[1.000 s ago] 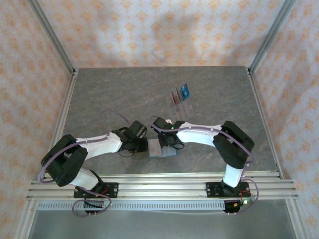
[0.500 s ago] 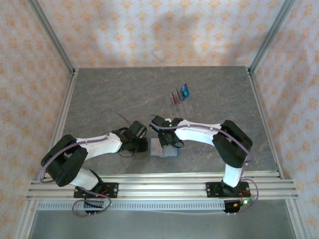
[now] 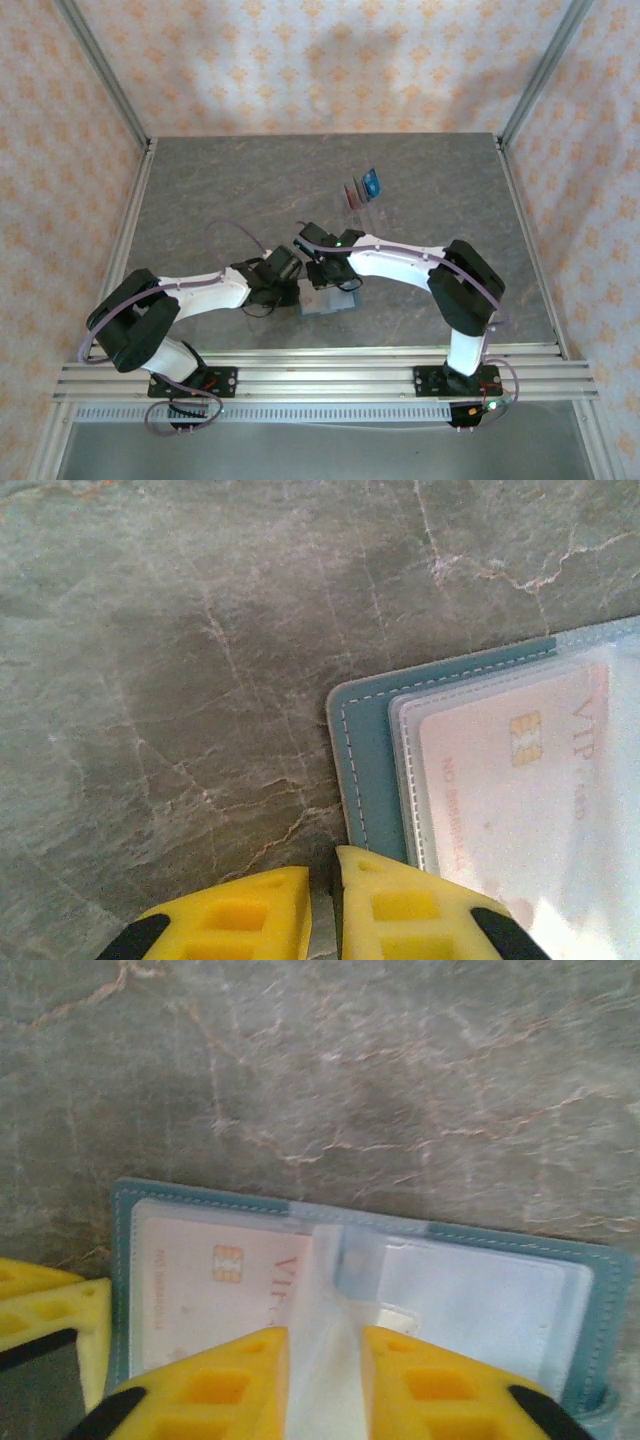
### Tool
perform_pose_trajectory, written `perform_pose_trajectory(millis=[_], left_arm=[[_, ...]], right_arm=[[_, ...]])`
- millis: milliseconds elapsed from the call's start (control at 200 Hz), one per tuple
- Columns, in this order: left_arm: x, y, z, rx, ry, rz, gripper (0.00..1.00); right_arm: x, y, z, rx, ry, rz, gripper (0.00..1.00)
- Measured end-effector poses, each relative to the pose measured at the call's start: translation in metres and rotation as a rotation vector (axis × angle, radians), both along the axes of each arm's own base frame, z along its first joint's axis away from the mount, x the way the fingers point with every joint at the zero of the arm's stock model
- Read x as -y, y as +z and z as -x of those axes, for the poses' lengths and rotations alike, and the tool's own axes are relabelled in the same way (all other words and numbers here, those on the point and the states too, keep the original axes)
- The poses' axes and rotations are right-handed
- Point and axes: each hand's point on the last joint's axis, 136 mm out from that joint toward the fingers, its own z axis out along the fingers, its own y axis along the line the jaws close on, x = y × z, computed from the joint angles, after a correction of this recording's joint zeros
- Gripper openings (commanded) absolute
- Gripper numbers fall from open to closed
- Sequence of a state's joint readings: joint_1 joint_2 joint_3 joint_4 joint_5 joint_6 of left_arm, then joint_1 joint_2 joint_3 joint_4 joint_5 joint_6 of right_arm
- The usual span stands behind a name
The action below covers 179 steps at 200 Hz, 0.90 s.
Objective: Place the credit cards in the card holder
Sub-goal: Flip over the card slot in the card holder.
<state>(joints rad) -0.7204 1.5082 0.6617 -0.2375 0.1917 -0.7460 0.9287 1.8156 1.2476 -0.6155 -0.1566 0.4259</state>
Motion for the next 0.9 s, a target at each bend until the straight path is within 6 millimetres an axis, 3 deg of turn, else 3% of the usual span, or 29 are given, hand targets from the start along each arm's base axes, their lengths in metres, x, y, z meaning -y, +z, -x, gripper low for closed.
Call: perform_pose_trajectory(millis=[405, 610, 786, 896], left_arm=[[-0.001, 0.001, 0.0, 0.004, 0.063, 0.019, 0.16], [-0.001, 0.001, 0.0, 0.012, 0.065, 0.028, 0.17], [-0.001, 0.001, 0.0, 0.015, 0.066, 0.031, 0.17], [-0.001, 0.002, 0.0, 0.016, 0.066, 0.032, 0.17]], right_arm=[[-0.024, -0.011, 0.005, -0.164, -0.108, -0.244, 0.49], [-0.033, 0.003, 0.001, -0.17, -0.139, -0.361, 0.58], [-0.025, 0.022, -0.003, -0.141, -0.165, -0.436, 0.6], [-0.015, 0.022, -0.006, -0.115, -0.192, -0.436, 0.6]])
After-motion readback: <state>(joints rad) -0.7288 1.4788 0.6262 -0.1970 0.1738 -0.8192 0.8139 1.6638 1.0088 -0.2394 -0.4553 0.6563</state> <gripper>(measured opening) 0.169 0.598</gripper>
